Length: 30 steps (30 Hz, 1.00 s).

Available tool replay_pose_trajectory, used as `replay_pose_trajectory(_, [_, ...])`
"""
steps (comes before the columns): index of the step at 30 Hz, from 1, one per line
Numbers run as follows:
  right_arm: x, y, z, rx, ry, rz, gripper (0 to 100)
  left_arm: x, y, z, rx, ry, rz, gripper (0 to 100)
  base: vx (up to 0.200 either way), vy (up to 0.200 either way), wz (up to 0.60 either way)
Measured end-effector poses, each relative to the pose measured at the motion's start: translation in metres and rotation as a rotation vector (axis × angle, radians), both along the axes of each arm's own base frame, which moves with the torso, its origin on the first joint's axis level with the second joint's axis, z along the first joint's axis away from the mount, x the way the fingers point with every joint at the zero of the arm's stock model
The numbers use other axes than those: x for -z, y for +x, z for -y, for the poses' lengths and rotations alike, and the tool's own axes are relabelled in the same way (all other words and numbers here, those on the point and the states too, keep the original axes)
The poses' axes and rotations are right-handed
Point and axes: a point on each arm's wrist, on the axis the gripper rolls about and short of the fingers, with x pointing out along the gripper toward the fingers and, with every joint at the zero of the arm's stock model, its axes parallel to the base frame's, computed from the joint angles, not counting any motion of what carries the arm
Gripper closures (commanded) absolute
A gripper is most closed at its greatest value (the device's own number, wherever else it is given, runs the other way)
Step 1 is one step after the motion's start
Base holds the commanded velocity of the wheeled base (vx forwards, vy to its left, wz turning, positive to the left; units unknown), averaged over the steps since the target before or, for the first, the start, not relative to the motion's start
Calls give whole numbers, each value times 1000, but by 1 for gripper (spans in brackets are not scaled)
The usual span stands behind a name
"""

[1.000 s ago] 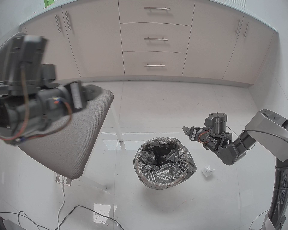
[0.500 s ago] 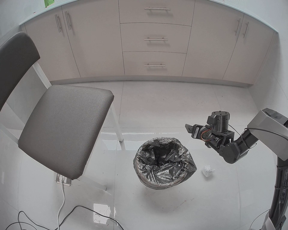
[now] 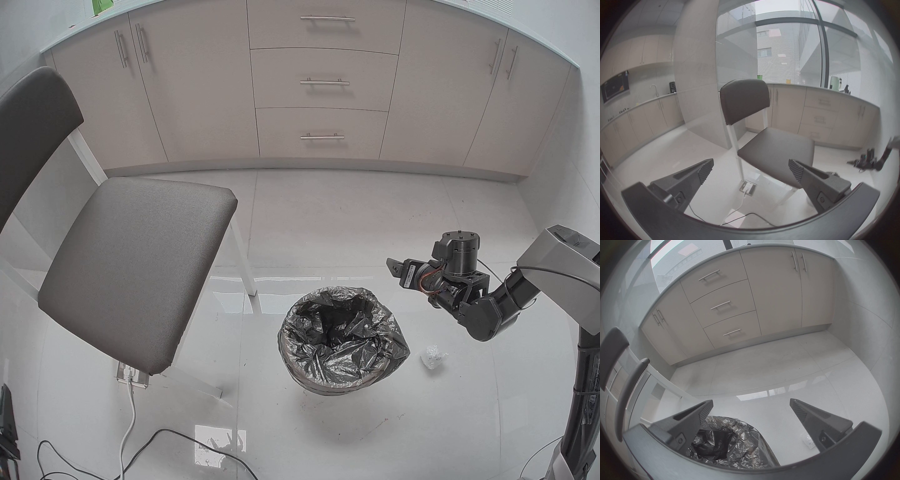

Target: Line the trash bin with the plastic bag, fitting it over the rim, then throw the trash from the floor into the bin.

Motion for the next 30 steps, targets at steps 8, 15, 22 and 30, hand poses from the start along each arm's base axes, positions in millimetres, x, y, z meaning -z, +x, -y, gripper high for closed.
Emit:
replay_pose_trajectory(8, [-1, 1, 4, 10, -2, 2, 0, 42, 17, 5, 144, 100, 38, 0, 0, 0, 0])
replay_pose_trajectory(15, [6, 10, 20, 35, -69, -5, 0, 56, 18, 9, 321, 108, 9, 0, 0, 0, 0])
replay_pose_trajectory(22, [13, 35, 43, 73, -150, -10, 0, 56, 17, 8, 269, 43, 22, 0, 0, 0, 0])
replay_pose_trajectory(30, [30, 82, 67, 129, -190, -29, 0, 56, 16, 7, 198, 21, 26, 0, 0, 0, 0])
